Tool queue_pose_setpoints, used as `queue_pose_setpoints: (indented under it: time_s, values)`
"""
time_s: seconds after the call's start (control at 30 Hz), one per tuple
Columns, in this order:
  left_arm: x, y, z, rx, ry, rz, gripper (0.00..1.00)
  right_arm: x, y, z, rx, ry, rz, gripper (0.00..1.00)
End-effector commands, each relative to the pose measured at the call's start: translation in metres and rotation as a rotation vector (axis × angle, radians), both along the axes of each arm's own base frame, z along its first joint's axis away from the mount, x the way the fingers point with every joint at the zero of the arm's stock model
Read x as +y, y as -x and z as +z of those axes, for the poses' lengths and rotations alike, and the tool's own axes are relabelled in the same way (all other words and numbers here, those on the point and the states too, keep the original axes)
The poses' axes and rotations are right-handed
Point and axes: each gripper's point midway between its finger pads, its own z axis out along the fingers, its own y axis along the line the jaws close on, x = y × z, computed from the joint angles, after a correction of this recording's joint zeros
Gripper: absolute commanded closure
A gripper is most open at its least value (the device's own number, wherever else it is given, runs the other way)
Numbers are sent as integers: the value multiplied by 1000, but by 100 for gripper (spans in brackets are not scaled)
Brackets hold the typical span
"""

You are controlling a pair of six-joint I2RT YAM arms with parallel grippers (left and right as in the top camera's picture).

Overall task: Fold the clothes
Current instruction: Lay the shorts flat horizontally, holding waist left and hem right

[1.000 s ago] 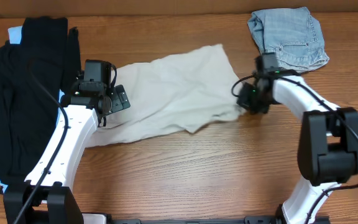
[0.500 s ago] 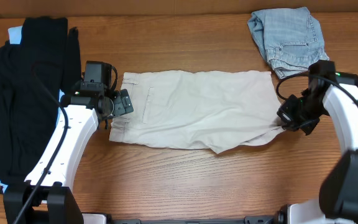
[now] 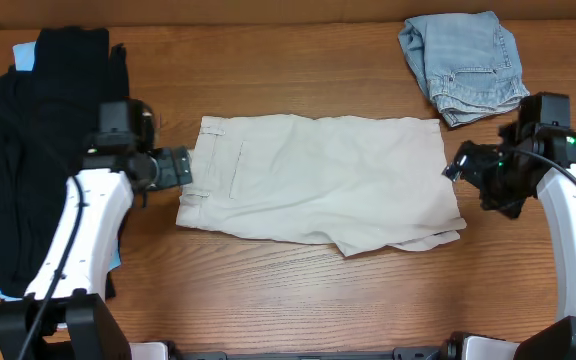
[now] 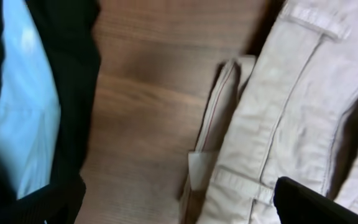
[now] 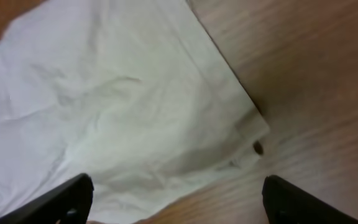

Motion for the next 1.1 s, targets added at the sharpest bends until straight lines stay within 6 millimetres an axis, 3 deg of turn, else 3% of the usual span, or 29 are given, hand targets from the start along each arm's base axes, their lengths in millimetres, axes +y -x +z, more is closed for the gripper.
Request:
queue_pose_setpoints:
  time_s: [0.0, 0.17, 0.4, 1.07]
  values:
    - [-20, -12, 13, -82, 115, -220, 0, 16, -13, 1, -64, -21, 133, 11]
    - [-34, -14, -2, -64, 192, -320, 0, 30, -31, 7, -143, -8, 187, 11]
    - [-52, -11, -46, 21, 297, -442, 0, 32, -47, 10, -208, 14, 218, 11]
    - [-47, -3, -101, 151, 278, -460, 1, 31, -57, -22, -134, -1, 218, 11]
